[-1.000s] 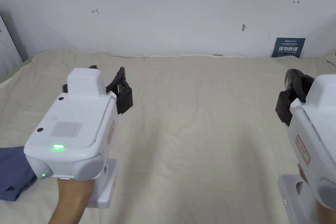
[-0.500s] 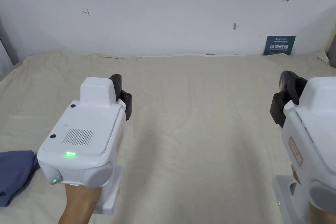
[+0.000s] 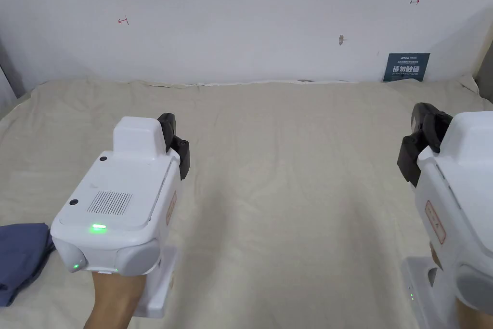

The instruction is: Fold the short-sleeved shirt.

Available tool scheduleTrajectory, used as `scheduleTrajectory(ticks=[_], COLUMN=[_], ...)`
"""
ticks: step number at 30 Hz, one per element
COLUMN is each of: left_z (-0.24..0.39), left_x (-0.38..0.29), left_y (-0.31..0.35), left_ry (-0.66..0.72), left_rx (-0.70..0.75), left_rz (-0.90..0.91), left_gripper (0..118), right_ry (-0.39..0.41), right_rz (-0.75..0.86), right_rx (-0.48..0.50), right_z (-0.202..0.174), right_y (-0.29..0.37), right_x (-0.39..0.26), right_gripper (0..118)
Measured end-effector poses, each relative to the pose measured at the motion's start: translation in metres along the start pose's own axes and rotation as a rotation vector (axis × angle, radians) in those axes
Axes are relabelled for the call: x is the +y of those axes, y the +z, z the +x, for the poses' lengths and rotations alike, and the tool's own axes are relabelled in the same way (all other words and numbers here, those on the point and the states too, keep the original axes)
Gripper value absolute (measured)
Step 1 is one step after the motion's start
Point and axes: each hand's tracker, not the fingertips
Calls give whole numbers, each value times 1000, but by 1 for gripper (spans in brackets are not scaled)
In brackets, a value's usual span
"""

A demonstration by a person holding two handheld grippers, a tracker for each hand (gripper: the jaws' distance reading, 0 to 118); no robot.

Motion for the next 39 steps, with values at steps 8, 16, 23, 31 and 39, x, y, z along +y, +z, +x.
scheduleTrajectory(ticks=[8,16,23,31,39], left_z=[-1,-1,0,0,0], left_x=[-1,0,0,1,1], left_y=[0,0,2,2,1], left_ry=[-2,-5,-16,-9,-8], left_rx=[0,1,-1,-6,-5], left_rz=[-4,-5,-11,-12,-15], left_gripper=[0,0,0,0,0], right_ry=[1,0,-1,-4,-7], right_rz=[-10,-9,-8,-3,-2], right_rx=[1,0,-4,-6,-7], right_z=[2,1,3,5,5], right_y=[-3,-1,-1,1,2], right_x=[-3,-2,-2,-2,-1], right_gripper=[1,1,1,1,1])
